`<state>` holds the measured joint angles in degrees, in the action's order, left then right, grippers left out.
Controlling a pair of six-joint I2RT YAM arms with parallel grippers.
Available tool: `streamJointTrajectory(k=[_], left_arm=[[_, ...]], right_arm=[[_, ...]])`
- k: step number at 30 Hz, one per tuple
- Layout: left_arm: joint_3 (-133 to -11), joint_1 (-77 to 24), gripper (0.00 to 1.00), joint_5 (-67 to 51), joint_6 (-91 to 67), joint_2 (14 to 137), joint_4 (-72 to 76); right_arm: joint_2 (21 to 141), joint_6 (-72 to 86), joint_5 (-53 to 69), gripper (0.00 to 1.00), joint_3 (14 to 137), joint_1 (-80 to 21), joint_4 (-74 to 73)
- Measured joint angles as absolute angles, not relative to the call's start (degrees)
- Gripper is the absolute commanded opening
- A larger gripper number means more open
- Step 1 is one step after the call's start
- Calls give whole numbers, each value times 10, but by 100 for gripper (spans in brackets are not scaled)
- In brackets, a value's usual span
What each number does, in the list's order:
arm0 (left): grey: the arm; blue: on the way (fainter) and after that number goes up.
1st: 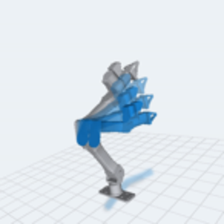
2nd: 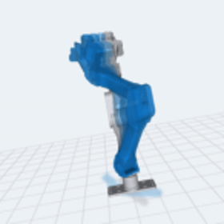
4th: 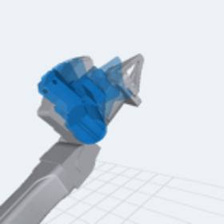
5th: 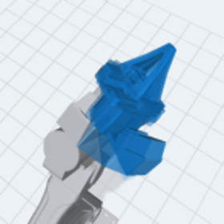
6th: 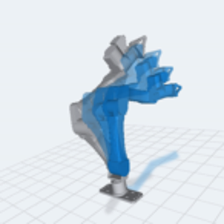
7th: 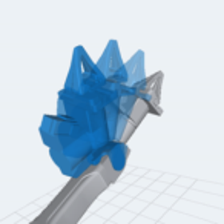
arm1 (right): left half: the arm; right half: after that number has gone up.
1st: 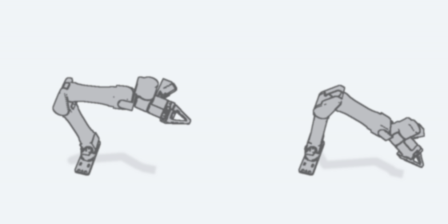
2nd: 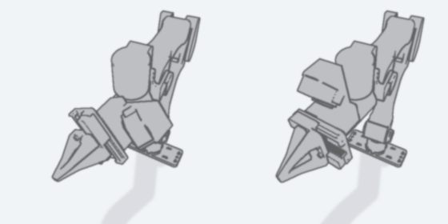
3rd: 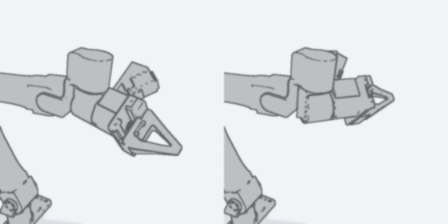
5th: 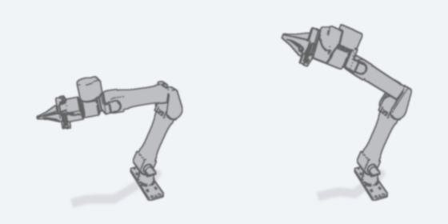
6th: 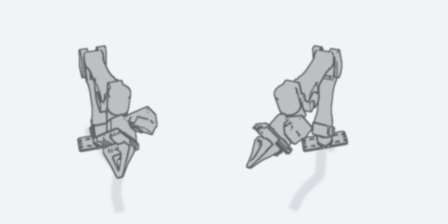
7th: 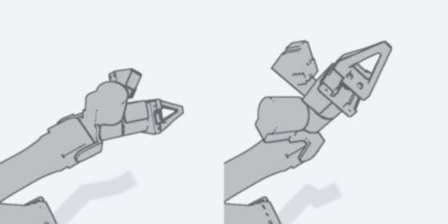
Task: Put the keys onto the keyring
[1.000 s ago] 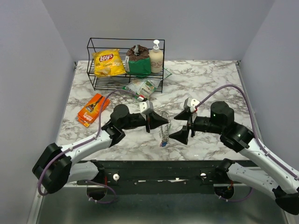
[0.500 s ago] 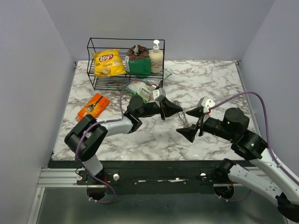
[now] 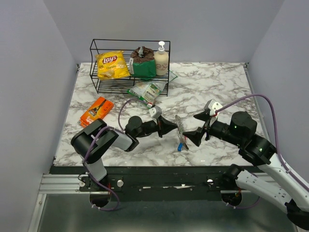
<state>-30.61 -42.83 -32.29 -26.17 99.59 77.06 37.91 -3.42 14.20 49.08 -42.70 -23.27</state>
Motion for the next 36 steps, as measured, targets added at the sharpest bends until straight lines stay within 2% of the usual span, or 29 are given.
streamJointTrajectory(k=[3, 5, 6, 8, 9, 12, 14, 15, 19, 27, 36], left_arm=[[-266, -429, 3, -297, -255, 976, 769], [-246, -430, 9, -278, -247, 964, 765], [-228, -432, 18, -271, -244, 951, 760], [-205, -436, 24, -249, -238, 933, 750], [-191, -436, 34, -236, -235, 920, 744], [-158, -437, 57, -199, -229, 884, 725], [-148, -440, 64, -176, -218, 853, 693], [-148, -443, 75, -163, -212, 834, 671], [-146, -448, 99, -122, -194, 763, 600], [-145, -448, 99, -11, -199, 597, 435], [-207, -448, 99, 235, -280, 489, 195]], right_arm=[[384, -34, 142, 100, 491, -427, -232], [389, -34, 142, 100, 491, -427, -232], [392, -34, 143, 100, 491, -427, -232], [398, -34, 144, 100, 490, -427, -232], [401, -33, 145, 100, 490, -427, -232], [408, -30, 147, 100, 487, -427, -232], [411, -30, 149, 100, 486, -427, -232], [413, -30, 151, 100, 486, -427, -232], [419, -29, 159, 100, 486, -427, -225], [436, -25, 170, 100, 486, -427, -211], [467, -11, 177, 100, 486, -427, -190]])
